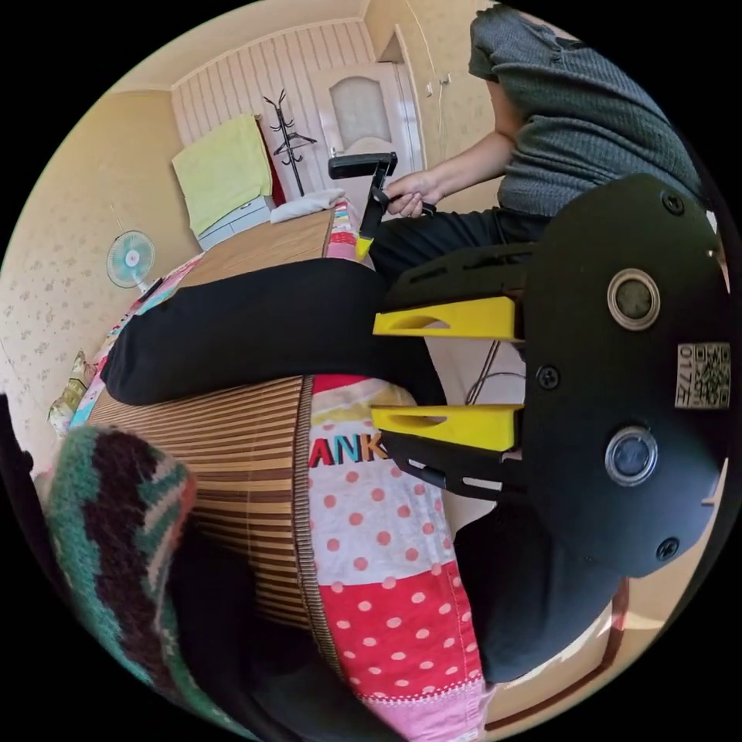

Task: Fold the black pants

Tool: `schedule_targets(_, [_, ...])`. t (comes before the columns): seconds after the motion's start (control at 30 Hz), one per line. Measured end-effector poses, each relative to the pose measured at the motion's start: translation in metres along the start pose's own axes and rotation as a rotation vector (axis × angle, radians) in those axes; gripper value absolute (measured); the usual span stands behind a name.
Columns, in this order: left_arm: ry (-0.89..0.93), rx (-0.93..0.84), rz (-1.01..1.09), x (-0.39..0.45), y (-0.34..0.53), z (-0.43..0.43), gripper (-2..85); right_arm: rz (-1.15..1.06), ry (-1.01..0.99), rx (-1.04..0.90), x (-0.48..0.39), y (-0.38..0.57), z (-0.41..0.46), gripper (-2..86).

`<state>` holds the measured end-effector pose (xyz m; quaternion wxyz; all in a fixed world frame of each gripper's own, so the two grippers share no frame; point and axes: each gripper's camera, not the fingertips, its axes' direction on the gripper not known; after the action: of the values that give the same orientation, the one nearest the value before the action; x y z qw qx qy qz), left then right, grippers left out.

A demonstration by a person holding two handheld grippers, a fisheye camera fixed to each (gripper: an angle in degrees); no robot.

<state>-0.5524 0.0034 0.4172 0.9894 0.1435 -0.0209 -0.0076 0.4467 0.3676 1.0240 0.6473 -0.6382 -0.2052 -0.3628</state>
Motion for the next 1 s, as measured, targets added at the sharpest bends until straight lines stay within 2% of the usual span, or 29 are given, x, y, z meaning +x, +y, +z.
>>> schedule_targets(0.07, [-0.058,-0.018,-0.029,-0.002,-0.011,0.010,10.9,-0.003,-0.047,-0.009,-0.001,-0.018,0.007,9.8])
schedule_targets(0.13, [-0.056,-0.034,-0.029,-0.006,-0.018,0.018,9.9,0.024,0.018,-0.037,-0.003,-0.031,0.013,8.6])
schedule_targets(0.27, [0.121,-0.140,0.005,-0.023,-0.026,0.044,6.1,-0.002,-0.050,-0.073,0.000,-0.045,0.013,4.6])
schedule_targets(0.33, [0.132,-0.160,-0.001,-0.025,-0.023,0.062,5.1,-0.066,-0.051,-0.073,-0.001,-0.046,0.009,3.8])
schedule_targets(0.43, [0.091,-0.123,0.048,-0.006,-0.012,0.076,4.1,-0.156,0.007,-0.110,-0.010,-0.050,-0.001,3.2])
schedule_targets(0.57, [0.179,-0.293,0.201,0.050,-0.009,0.125,3.9,-0.207,0.203,-0.263,-0.014,-0.050,-0.015,3.0])
schedule_targets(0.67, [0.139,-0.421,0.352,0.099,-0.005,0.156,4.4,-0.163,0.176,-0.362,0.006,-0.047,-0.027,3.4])
schedule_targets(0.73, [0.006,-0.340,0.384,0.114,-0.003,0.146,5.7,-0.102,0.118,-0.375,0.022,-0.048,-0.040,3.7])
schedule_targets(0.77, [-0.075,-0.201,0.358,0.117,-0.003,0.122,7.2,-0.082,0.082,-0.322,0.030,-0.048,-0.055,4.1])
schedule_targets(0.8, [-0.084,-0.059,0.326,0.116,-0.003,0.092,8.6,-0.072,0.062,-0.283,0.033,-0.047,-0.063,4.6])
schedule_targets(0.87, [-0.032,0.085,0.275,0.107,-0.011,0.057,9.8,-0.031,-0.048,-0.133,0.050,-0.050,-0.094,8.1])
schedule_targets(1.0, [0.024,0.180,0.138,0.078,-0.064,0.030,14.3,-0.027,-0.138,0.032,0.069,-0.061,-0.116,11.8])
